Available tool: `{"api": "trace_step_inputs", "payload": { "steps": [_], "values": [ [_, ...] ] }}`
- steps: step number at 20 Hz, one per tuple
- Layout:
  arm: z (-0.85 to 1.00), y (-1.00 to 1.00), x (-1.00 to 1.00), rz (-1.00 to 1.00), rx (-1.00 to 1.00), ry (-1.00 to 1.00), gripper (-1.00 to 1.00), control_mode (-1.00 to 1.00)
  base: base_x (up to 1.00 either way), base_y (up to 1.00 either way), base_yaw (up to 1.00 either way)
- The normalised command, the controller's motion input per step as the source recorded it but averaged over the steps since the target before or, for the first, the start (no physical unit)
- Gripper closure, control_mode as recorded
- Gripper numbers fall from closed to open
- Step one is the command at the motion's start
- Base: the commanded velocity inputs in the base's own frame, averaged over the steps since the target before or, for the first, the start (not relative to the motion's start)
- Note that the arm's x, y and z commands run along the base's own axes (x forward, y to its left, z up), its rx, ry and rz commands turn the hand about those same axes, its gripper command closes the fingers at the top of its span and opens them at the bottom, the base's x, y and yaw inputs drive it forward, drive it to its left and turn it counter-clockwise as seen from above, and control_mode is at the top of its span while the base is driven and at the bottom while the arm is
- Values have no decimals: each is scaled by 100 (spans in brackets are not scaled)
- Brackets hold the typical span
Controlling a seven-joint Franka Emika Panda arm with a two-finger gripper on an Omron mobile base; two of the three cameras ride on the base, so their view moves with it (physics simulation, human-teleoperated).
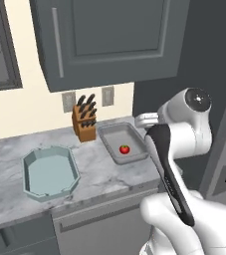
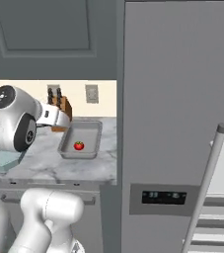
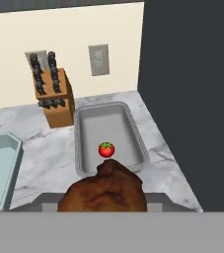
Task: Place one tomato and one chicken drumstick in each tupperware on the nearby counter, to pack two identical lunches.
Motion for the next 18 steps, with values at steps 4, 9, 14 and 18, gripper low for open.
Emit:
{"api": "trace_step_inputs", "payload": {
  "steps": [4, 9, 14, 18],
  "values": [
    [-41, -13, 50, -5, 0, 17, 100, -100, 50, -12, -7],
    [-98, -16, 100, -7, 2, 31, 100, -100, 0, 0, 0],
    [-63, 0, 100, -7, 1, 3, 100, -100, 0, 0, 0],
    [-64, 0, 100, -6, 7, 0, 100, -100, 0, 0, 0]
  ]
}}
